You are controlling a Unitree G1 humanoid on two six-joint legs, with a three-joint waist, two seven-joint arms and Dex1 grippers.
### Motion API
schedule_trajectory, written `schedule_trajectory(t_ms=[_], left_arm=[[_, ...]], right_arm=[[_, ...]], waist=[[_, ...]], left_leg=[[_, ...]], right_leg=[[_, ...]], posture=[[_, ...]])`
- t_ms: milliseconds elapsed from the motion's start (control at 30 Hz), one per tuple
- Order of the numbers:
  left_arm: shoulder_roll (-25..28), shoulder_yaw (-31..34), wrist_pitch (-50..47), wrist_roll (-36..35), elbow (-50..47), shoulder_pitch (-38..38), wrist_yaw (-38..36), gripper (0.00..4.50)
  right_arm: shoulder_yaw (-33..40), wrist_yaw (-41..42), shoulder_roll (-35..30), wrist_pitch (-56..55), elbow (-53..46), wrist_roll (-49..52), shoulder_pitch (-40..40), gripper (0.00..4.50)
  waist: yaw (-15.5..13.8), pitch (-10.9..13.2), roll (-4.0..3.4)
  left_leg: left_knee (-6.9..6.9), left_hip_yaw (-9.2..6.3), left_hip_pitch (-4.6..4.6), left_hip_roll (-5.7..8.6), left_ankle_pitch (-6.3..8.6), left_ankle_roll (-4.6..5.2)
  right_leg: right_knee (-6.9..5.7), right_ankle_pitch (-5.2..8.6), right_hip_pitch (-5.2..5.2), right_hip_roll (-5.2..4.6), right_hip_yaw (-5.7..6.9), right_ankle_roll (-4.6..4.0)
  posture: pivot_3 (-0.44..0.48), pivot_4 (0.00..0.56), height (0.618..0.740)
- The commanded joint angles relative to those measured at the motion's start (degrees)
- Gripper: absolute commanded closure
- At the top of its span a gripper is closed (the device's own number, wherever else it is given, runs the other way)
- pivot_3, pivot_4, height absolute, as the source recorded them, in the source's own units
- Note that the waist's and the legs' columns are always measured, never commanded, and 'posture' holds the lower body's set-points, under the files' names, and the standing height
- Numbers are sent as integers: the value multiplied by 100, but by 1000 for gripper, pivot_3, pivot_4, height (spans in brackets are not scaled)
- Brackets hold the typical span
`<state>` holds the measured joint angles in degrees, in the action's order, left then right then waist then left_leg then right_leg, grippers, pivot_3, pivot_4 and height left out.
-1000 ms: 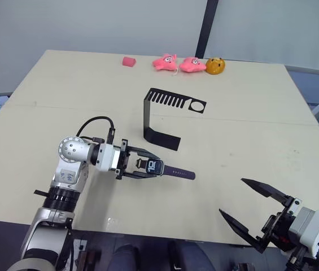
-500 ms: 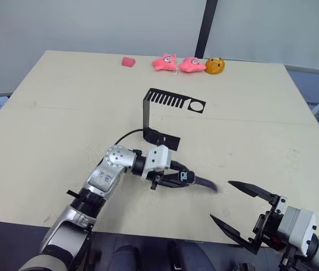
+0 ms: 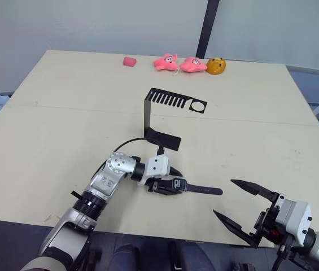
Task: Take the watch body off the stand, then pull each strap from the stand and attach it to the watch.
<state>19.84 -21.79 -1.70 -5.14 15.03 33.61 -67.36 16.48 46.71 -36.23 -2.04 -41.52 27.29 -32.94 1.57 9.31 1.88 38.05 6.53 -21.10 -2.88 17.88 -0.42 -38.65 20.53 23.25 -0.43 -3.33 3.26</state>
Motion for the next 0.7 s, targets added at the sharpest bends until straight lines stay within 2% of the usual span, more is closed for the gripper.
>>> schedule_trajectory(t_ms=[33, 100, 200, 333, 433, 600, 700], left_arm=[[124, 427, 526, -404, -114, 2, -236, 59], [326, 750, 652, -846, -242, -98, -605, 59], [1088, 1425, 881, -1170, -316, -405, -914, 59], [2122, 2278, 751, -1402, -395, -1012, -915, 59], [2601, 2885, 941, -1414, -528, -1697, -742, 59], [2942, 3701, 1369, -1207, -9, -2261, -95, 59], [2916, 3821, 1571, -1169, 107, -2410, 106, 59]], right_arm=[[378, 229, -151, 65, -29, 305, -60, 0], [599, 354, -235, 78, 8, 407, -160, 0], [1169, 649, -366, 55, 176, 595, -379, 0], [1871, 1097, -510, 35, 480, 779, -610, 0], [2216, 1409, -627, 12, 728, 798, -648, 0], [2452, 1692, -809, 49, 1056, 785, -400, 0], [2301, 1768, -877, 13, 1289, 674, -112, 0]], waist=[[-3, 0, 0], [2, 0, 0], [29, 0, -5], [35, 0, -5], [11, -1, -5], [-8, 0, -3], [3, 0, -5]], left_leg=[[0, 0, -1, 0, 0, 0], [0, 0, 0, 0, 0, 0], [-2, 1, 2, -3, 0, -1], [-8, 2, 7, -7, 2, -4], [-8, 1, 8, -5, 9, 6], [-8, -30, 24, -5, 41, 46], [-19, -31, 60, -6, 56, 47]], right_leg=[[0, 0, 0, 0, 0, 0], [0, 0, 0, 0, 1, 0], [-1, 0, 0, 1, 1, 0], [1, 2, -1, 1, 2, -4], [7, 3, -6, -10, 5, -4], [38, 3, -51, -18, 32, -3], [54, 3, -89, -19, 35, -4]], posture=[[0, 150, 740], [0, 150, 740], [0, 150, 740], [0, 150, 740], [0, 150, 740], [0, 150, 740], [0, 150, 740]])
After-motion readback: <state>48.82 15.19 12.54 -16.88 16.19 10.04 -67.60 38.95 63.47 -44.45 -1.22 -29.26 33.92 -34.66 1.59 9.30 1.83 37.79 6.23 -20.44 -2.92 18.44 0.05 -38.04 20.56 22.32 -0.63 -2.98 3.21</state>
